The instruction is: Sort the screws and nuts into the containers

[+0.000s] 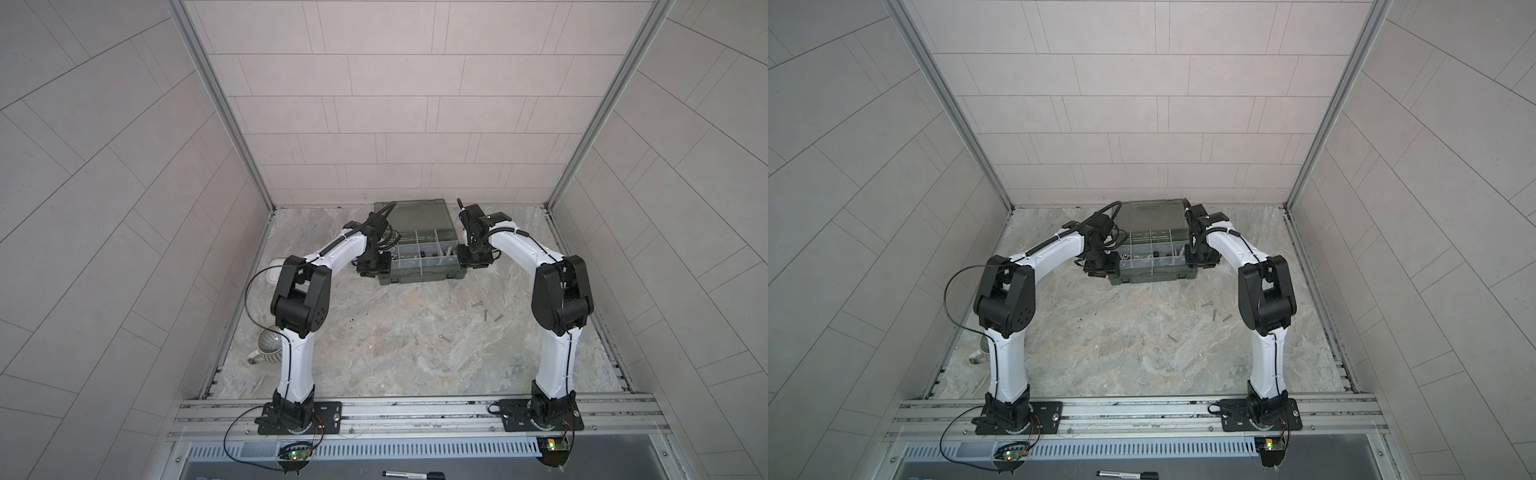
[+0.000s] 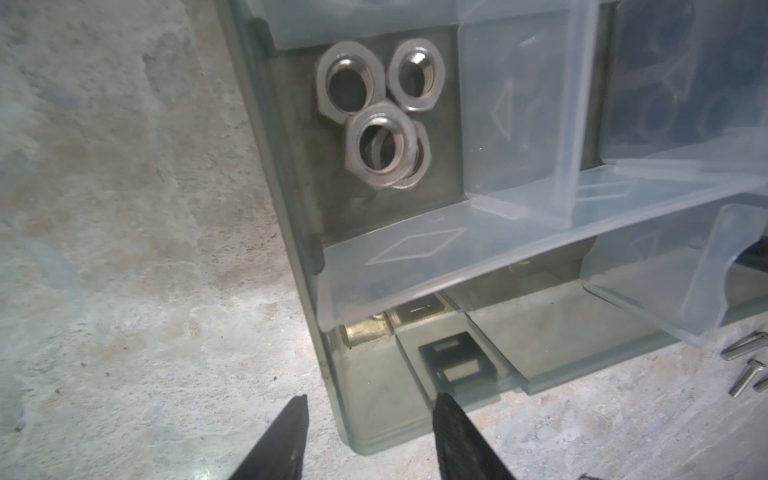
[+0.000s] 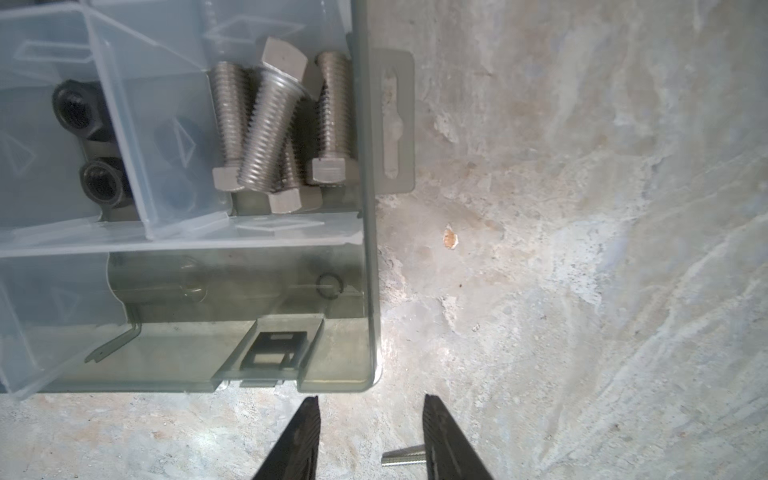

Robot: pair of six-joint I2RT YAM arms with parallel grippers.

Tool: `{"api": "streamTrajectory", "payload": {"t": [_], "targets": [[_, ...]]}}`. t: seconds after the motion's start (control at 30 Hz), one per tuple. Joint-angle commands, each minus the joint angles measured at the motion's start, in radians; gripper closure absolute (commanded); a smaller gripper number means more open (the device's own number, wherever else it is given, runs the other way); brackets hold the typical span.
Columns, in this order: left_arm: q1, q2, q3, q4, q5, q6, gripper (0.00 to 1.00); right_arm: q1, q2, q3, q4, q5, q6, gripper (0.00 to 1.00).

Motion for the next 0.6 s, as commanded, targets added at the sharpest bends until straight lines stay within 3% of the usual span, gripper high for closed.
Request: {"api": "streamTrajectory", "payload": {"t": [0.0, 0.27, 0.4, 0.57], "targets": [[0.014, -0.008, -0.017, 0.014, -0.014, 0.027, 0.46, -0.004, 0.049, 0.025, 0.009, -0.009, 0.031, 0.58], [0.049, 0.03, -0.008, 0.027, 0.024, 0.028, 0.52, -0.004, 0.126, 0.082, 0.01, -0.02, 0.047, 0.6], [0.053, 0.05, -0.01, 0.031, 0.032, 0.027, 0.67, -0.004, 0.15, 0.092, 0.01, -0.03, 0.047, 0.62], [0.053, 0.057, -0.018, 0.032, 0.033, 0.027, 0.83, 0.003, 0.147, 0.074, 0.003, -0.051, 0.05, 0.73]]}}
